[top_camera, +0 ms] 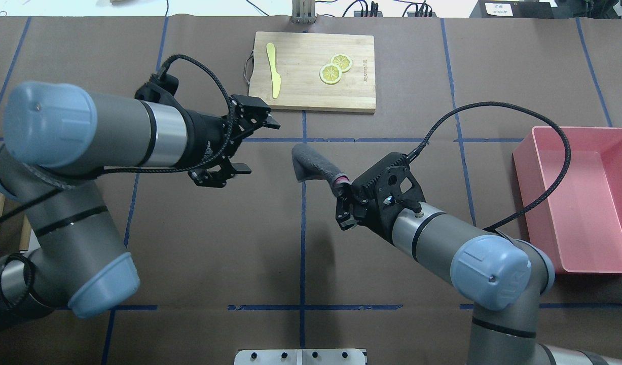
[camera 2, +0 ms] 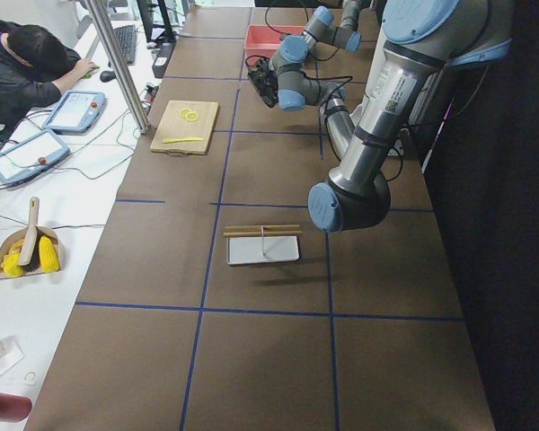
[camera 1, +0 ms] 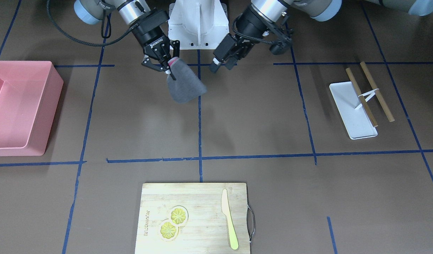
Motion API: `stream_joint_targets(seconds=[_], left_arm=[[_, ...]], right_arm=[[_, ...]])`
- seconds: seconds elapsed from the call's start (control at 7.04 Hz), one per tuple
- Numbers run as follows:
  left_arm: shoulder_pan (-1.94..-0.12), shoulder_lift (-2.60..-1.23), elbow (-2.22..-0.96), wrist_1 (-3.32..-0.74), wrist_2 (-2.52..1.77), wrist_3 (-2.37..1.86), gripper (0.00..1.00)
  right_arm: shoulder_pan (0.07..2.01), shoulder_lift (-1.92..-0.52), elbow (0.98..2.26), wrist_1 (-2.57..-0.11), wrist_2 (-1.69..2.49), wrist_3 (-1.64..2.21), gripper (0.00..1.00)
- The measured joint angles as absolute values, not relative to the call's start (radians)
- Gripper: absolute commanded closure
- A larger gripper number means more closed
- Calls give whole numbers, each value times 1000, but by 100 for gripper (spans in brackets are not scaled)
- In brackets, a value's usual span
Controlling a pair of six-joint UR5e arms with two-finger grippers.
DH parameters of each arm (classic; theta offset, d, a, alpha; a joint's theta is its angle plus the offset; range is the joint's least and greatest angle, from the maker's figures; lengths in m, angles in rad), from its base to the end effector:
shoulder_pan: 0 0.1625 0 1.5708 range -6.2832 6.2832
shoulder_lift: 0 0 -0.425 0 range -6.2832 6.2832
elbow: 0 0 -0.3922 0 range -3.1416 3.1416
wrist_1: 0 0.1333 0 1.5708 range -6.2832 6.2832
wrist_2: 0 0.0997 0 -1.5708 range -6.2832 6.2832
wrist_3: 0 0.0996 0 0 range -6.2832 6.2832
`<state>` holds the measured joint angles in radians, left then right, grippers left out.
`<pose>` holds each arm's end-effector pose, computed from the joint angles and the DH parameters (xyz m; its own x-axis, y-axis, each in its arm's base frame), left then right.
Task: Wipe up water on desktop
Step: 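Withdraw the left arm to rest while the right gripper lowers the towel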
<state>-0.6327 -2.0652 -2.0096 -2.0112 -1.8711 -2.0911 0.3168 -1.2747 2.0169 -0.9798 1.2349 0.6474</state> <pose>0.3805 -0.4078 0.1423 -0.0274 -0.5688 -0.8220 0.3657 0.7596 -0.5378 -0.4499 -0.3223 0.2291 0.6123 -0.5918 0.5243 -0.1826 0.5394 0.8220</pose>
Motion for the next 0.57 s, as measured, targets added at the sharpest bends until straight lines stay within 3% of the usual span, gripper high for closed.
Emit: stream_joint_targets(seconds=[0.57], left_arm=[[-753,-2005,-2135,-1786,-2046,-1905,0]], right_arm=[[592,-1206,2118,-1556,1662,636,100]])
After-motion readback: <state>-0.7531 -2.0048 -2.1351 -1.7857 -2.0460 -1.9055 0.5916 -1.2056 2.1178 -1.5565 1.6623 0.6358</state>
